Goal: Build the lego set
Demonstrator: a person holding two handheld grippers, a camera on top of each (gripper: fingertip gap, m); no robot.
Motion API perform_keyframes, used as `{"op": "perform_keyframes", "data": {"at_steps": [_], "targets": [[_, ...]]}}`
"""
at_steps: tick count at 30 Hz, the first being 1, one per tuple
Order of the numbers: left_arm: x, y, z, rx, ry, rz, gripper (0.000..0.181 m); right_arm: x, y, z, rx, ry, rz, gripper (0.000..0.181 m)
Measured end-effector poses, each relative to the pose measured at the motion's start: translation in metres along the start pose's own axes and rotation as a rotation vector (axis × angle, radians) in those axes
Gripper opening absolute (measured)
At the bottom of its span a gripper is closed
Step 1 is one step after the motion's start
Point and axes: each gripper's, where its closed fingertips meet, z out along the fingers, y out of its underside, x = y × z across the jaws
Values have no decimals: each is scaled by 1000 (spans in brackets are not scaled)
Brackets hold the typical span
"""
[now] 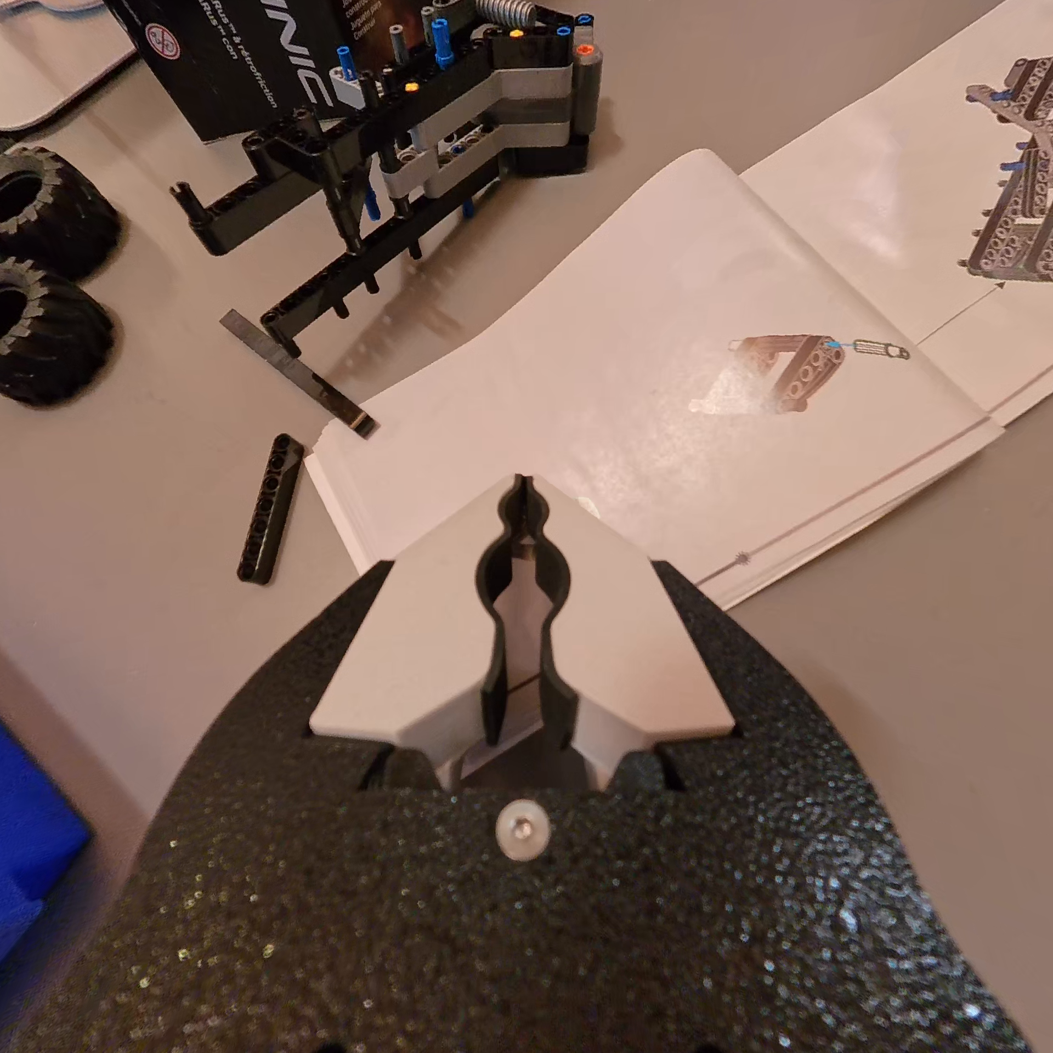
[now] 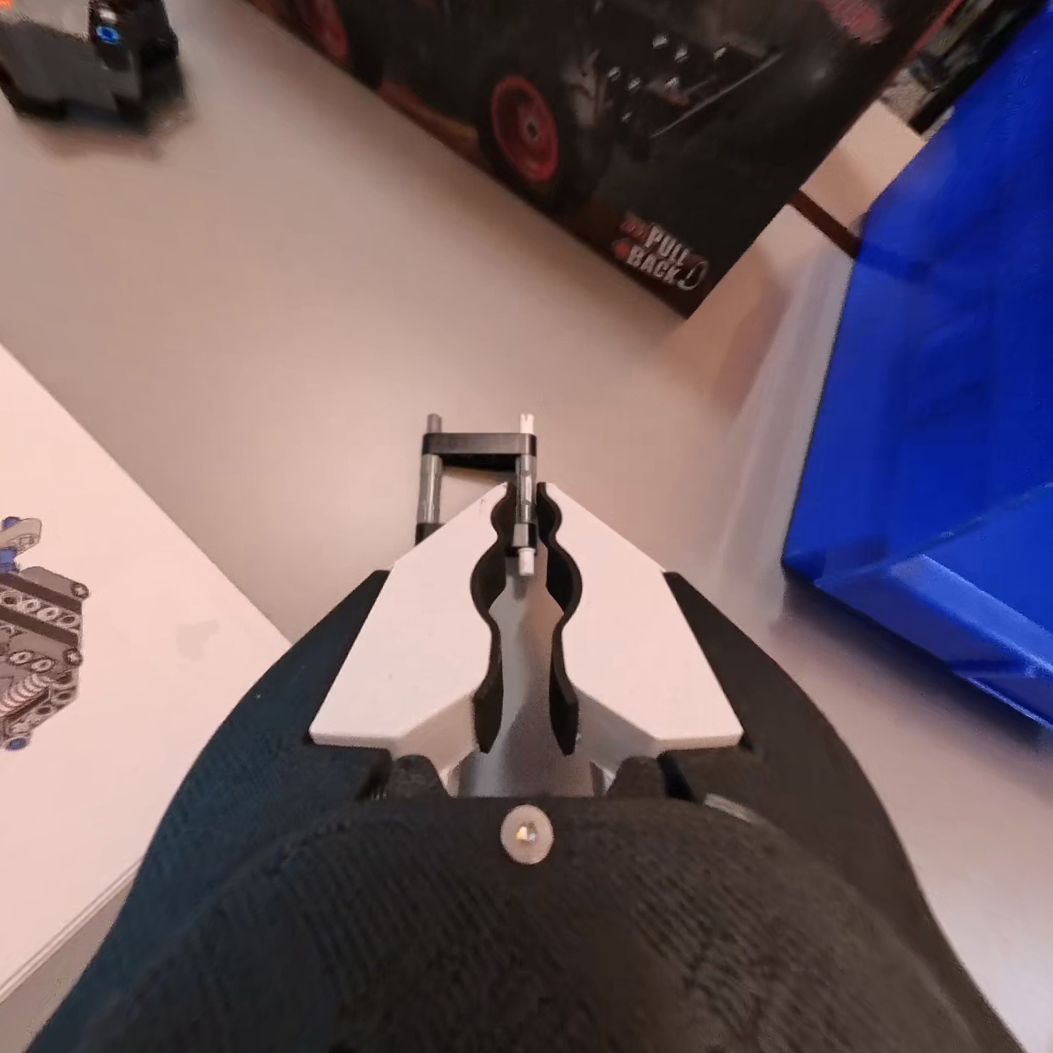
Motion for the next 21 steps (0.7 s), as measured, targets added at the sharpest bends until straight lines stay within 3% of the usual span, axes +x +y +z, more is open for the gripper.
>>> {"op": "perform_keyframes", "data": {"at_steps": [12,16,18,21], "targets": [[0,0,0,0,0,0,0,-12,-27,-10,148,-114,116,4],[3,0,-1,4,17,17,0,-31,-47,-17,250,-258,233,4],[1,-5,-6,43,-20,107,12,-48,-65,-26,327,-381,317,4],[6,-40,-26,192,-176,420,18,-66,-88,-36,398,-526,466,3]]}}
